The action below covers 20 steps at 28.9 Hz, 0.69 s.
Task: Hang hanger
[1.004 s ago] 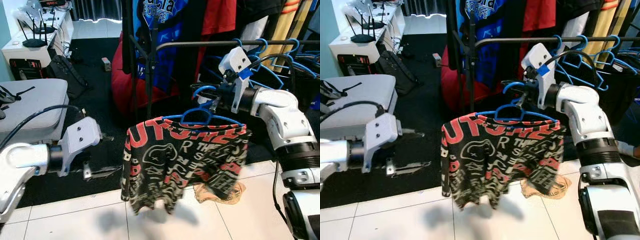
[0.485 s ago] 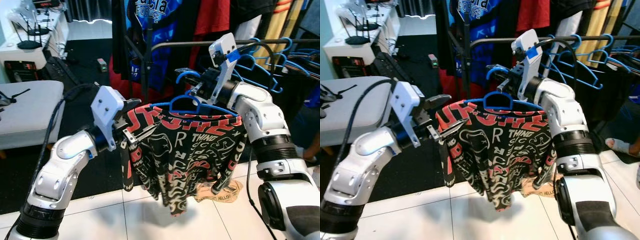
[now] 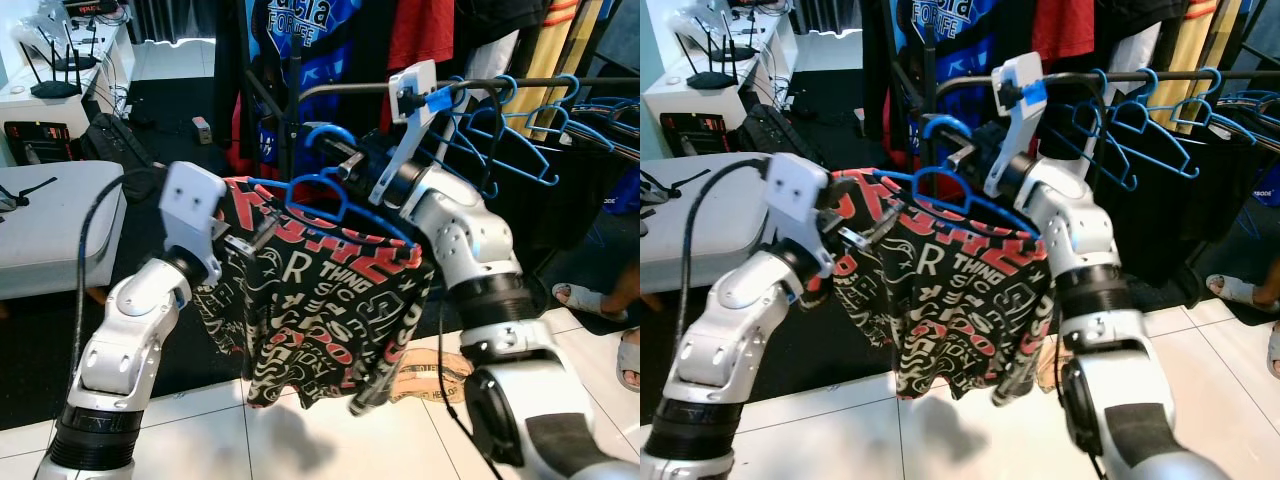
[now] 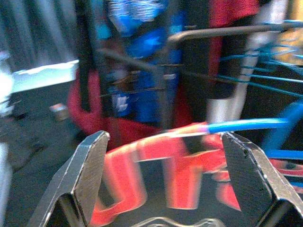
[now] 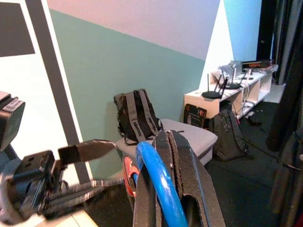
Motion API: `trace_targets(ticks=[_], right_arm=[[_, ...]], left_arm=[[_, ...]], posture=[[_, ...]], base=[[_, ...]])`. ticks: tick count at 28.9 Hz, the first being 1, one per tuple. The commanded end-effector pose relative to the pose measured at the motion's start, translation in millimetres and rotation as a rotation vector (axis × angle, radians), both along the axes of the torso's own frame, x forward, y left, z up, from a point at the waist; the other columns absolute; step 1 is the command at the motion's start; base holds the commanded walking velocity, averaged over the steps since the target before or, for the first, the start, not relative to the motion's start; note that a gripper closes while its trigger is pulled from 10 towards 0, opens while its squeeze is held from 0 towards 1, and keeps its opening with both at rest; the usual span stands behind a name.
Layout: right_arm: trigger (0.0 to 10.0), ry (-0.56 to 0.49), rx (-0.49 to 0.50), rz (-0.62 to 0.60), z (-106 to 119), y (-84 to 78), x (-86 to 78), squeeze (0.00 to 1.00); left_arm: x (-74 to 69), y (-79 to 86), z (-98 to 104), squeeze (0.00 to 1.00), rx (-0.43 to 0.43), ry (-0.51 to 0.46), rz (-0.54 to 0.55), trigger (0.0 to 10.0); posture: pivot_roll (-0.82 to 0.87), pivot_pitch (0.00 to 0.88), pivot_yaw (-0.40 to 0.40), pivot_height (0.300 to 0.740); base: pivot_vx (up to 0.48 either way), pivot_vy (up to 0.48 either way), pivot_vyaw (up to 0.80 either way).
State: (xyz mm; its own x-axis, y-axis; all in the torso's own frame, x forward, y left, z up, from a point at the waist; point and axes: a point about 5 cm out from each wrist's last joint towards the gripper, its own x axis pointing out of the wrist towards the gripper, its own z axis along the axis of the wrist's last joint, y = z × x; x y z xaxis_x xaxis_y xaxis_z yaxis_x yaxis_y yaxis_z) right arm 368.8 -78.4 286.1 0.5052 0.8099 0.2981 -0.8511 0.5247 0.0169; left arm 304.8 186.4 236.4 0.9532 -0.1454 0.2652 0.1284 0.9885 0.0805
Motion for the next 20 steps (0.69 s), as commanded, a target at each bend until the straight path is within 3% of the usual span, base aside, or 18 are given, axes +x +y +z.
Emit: trace_targets(ticks=[1,8,13,20], right_arm=[[10.0,-0.032,0.031,-0.015,7.2,-1.3,1.3,0.0],[10.0,-0.035,0.079,-0.045,13.4,3.0,7.6,0.0],[10.0,-0.051,0.115,0.032,21.3,17.2,1.6,0.0],[10.0,-0.054,0.104,0.13,19.1,29.6,-8.1,0.0]], left_arm=[[-2.9,1.0,-4.4,0.0,-0.012,0.053,0.059,10.0],[-9.0,-9.1,-16.5,0.0,-0.064,0.177,0.121,10.0],[-11.0,-32.4,-28.3,0.0,-0.165,0.294,0.1,10.0],[-8.7,-38.8,-23.5,0.0,-0.211,0.289,0.119,10.0]], posture=[[0.03,0.039,-0.064,0.74],[0.05,0.032,-0.073,0.74],[0.05,0.022,-0.081,0.74],[0.05,0.025,-0.085,0.74]], base=[[0.0,0.0,0.0],[0.0,0.0,0.0],[0.0,0.0,0.0],[0.0,0.0,0.0]])
